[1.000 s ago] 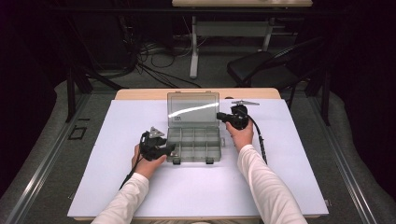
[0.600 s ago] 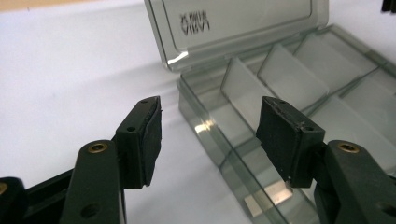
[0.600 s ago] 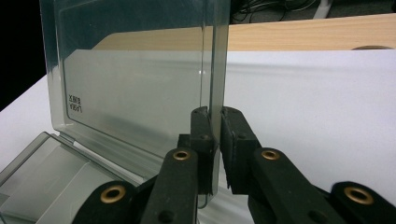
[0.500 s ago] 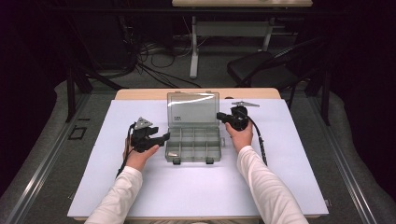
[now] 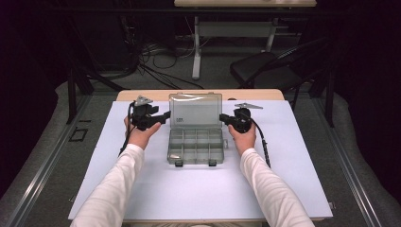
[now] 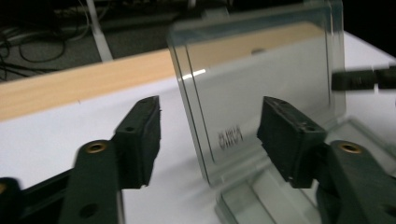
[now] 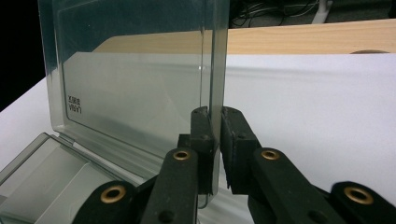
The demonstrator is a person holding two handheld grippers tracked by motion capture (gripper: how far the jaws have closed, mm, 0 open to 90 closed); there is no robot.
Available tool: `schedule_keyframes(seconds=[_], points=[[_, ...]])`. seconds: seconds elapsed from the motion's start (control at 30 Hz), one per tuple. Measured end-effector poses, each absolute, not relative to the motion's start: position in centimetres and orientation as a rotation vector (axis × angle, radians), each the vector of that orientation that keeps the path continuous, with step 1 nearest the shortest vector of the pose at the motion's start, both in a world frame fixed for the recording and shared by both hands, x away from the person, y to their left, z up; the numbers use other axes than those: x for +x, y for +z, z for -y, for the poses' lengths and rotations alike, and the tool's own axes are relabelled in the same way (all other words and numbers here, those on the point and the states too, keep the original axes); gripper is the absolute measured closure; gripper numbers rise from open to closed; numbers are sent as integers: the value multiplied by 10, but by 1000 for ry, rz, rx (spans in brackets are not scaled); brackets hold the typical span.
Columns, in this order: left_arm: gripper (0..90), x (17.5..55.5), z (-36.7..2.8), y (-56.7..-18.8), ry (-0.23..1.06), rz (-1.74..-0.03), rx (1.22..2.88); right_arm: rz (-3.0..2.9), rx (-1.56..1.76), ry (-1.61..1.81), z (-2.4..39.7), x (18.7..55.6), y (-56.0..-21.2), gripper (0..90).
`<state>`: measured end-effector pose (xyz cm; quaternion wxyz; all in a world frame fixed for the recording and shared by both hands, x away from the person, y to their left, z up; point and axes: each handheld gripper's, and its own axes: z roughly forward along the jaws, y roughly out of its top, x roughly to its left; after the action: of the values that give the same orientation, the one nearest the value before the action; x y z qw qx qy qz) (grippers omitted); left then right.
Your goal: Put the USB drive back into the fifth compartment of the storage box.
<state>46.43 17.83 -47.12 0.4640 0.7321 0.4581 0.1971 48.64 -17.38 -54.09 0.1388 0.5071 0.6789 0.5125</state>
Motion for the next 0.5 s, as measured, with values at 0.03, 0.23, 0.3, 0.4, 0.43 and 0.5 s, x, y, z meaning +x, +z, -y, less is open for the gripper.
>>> schedule_keyframes(seconds=[0.03,0.23,0.3,0.4,0.43,0.5], points=[[411,468,-178,-470,466,-1137,1781,-1962,1465,1483,174,486,-541,840],[396,490,-180,-469,338,-1172,1727,-1960,1463,1488,174,486,-542,840],[400,495,-179,-466,327,-1171,1736,-1958,1462,1490,174,487,-542,840],[426,503,-179,-462,326,-1154,1738,-1956,1456,1485,174,486,-542,840],[431,506,-179,-462,315,-1148,1739,-1956,1457,1484,174,486,-542,840],[453,511,-178,-462,285,-1136,1741,-1956,1457,1483,173,486,-542,840]])
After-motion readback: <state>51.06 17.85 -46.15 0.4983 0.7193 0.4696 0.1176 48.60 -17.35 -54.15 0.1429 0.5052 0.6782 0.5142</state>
